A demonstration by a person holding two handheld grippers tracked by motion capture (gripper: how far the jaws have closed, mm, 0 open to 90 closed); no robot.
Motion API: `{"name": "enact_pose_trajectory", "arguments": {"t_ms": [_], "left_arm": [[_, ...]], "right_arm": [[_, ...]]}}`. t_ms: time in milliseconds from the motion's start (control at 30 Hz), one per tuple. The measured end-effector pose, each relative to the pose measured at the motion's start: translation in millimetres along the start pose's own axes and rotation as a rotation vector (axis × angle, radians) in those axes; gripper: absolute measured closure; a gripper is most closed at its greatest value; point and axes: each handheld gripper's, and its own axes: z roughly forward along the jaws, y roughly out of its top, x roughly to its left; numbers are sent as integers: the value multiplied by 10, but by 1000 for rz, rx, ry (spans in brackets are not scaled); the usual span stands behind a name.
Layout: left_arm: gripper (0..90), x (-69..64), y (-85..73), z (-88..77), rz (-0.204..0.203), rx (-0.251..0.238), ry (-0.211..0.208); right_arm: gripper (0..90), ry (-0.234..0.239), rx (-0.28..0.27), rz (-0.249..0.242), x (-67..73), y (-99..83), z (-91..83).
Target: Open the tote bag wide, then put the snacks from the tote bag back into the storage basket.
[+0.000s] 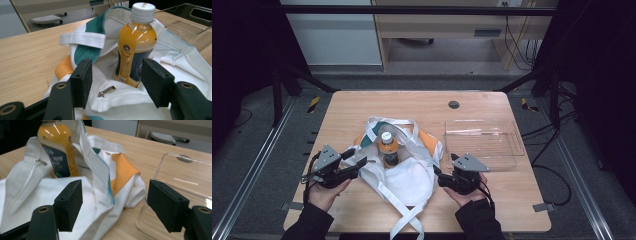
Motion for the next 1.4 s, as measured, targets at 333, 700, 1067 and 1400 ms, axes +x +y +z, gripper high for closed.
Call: {"name": "enact_pose_trajectory", "arguments": {"t_ms": [333,700,1067,1400], "left_arm": [[392,-66,109,-34,18,-28,-23],[367,-114,269,23,35,-39,-44],[332,-155,363,183,42,-21,-47],[322,-223,448,345,46,-24,-45]], "right_arm": [[256,16,10,8,-106,-140,-225],[229,5,15,19,-218,-196,-303],[215,9,28,15,-277,-231,-357],[212,-5,24,28,-368,-307,-465]]}}
